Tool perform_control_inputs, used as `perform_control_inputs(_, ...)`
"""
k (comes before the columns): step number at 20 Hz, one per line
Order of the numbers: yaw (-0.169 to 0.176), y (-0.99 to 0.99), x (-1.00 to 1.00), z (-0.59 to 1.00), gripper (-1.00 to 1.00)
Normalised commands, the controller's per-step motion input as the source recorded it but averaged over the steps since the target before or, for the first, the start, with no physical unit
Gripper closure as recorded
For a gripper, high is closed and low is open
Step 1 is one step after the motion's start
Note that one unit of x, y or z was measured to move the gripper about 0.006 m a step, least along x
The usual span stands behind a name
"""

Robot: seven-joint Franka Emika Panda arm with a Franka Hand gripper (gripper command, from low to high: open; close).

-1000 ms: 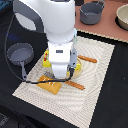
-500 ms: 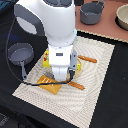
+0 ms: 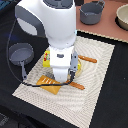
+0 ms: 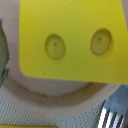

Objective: Interact with the objects in diverse but meaningful ways.

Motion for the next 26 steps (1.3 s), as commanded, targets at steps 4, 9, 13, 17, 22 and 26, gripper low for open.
perform_control_inputs(4,0.0,0.01,0.24,-0.08,1.0)
perform_control_inputs(9,0.0,0.03,0.24,-0.07,1.0)
perform_control_inputs(13,0.0,0.0,0.21,-0.08,1.0)
perform_control_inputs(17,0.0,0.02,0.27,-0.02,1.0)
perform_control_inputs(22,0.0,0.06,0.32,0.06,1.0)
perform_control_inputs(26,0.009,0.18,0.03,0.38,1.0)
